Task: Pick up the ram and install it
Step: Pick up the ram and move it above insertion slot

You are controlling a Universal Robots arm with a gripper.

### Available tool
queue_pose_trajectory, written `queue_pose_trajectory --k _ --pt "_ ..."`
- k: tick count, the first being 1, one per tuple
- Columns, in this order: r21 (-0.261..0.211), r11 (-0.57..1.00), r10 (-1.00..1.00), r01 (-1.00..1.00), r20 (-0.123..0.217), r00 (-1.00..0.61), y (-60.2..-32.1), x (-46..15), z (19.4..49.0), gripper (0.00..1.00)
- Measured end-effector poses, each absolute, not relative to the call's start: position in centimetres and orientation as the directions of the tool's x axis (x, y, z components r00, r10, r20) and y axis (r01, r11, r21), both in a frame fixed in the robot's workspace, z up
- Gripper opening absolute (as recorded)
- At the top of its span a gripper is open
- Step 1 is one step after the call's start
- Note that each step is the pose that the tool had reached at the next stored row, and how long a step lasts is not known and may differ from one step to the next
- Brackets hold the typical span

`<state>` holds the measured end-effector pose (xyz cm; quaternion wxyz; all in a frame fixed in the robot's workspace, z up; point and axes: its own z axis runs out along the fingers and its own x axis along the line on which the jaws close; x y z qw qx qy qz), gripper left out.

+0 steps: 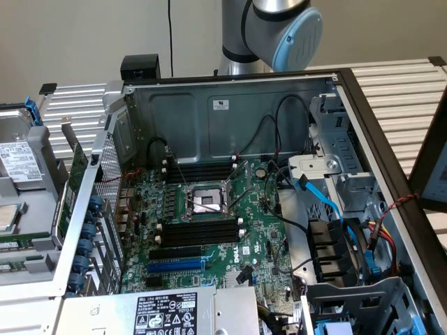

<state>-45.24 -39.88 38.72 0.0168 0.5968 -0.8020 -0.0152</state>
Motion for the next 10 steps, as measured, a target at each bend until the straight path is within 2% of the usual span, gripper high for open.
queue_pose_trajectory --k 10 --pt "0.019 0.125 -0.992 -0.992 0.009 -0.125 -39.88 -45.23 38.71 0.11"
